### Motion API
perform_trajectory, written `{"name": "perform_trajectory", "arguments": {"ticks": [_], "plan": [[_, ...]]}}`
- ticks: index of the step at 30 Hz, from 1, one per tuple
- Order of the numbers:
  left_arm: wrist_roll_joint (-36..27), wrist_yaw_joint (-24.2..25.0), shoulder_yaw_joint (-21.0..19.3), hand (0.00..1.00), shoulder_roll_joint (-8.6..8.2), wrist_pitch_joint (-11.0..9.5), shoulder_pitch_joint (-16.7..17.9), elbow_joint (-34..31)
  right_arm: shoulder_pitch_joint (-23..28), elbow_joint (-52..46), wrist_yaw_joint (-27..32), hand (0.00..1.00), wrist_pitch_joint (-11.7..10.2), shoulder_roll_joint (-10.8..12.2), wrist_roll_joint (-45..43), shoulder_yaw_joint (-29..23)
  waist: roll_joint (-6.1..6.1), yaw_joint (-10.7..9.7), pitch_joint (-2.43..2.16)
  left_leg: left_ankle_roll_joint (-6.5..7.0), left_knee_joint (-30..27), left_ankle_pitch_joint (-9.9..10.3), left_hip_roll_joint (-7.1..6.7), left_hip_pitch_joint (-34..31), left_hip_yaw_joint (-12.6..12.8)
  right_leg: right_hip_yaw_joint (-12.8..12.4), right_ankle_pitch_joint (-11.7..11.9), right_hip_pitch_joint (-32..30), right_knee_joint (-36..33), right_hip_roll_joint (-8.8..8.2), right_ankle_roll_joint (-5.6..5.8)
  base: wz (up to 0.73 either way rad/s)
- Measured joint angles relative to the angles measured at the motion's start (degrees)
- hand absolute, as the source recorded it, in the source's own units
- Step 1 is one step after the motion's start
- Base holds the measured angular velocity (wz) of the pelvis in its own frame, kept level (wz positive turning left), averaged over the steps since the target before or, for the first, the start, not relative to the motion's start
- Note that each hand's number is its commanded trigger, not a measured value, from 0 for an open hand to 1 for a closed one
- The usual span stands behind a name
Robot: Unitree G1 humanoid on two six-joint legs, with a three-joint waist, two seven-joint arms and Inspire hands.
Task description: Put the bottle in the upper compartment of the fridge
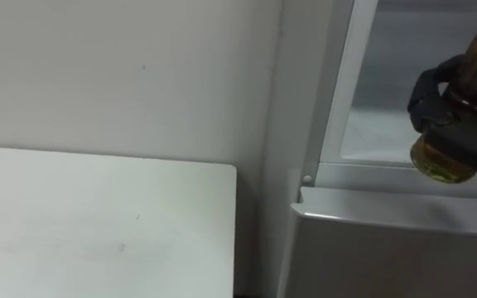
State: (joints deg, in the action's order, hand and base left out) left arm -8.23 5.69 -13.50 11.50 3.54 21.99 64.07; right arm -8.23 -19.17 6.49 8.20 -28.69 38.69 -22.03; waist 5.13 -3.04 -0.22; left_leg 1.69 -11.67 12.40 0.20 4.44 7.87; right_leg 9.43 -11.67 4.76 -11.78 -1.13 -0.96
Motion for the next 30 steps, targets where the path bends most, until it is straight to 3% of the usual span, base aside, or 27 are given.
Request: {"name": "perform_trajectory", "arguments": {"ticks": [8, 16, 22, 30], "plan": [[-0.04, -0.03, 0.12, 0.00, -0.18, 0.18, 0.04, 0.07, 0.07, 6.79, -0.12, 1.00, 0.53, 0.01, 0.52, 0.02, 0.05, 0.45, -0.16, -0.07, -0.04, 0.14, 0.12, -0.78, 0.03, 0.05, 0.00, -0.66, -0.04, 0.08, 0.00, -0.01], [-0.01, -0.26, 0.12, 0.00, -0.17, 0.23, -0.34, 0.07, -0.03, 8.44, 2.64, 1.00, 0.83, 0.00, 1.40, 0.05, 0.83, 1.63, 0.31, -0.08, -0.16, 0.15, 0.13, -0.84, -0.12, 1.70, -0.02, -0.90, -0.05, -0.35, -0.02, 0.00], [-0.02, 0.03, 0.09, 0.00, -0.08, 0.21, -1.18, 0.06, -1.32, 9.88, 4.18, 1.00, 0.83, -0.02, 1.31, 0.06, 1.12, 1.97, 0.34, 0.03, -0.18, 0.23, -0.01, -0.93, -0.14, 2.04, -0.02, -0.97, -0.29, -0.42, 0.01, 0.00], [-0.06, 0.69, -0.03, 0.00, -0.09, 0.25, -1.26, -0.31, -8.06, 13.21, 8.72, 1.00, 1.07, -0.43, 1.53, 0.06, 0.75, 1.51, 0.13, 0.04, -0.17, 0.22, 0.01, -0.96, -0.13, 2.14, -0.04, -1.60, -1.24, -0.43, 0.02, -0.06]]}}
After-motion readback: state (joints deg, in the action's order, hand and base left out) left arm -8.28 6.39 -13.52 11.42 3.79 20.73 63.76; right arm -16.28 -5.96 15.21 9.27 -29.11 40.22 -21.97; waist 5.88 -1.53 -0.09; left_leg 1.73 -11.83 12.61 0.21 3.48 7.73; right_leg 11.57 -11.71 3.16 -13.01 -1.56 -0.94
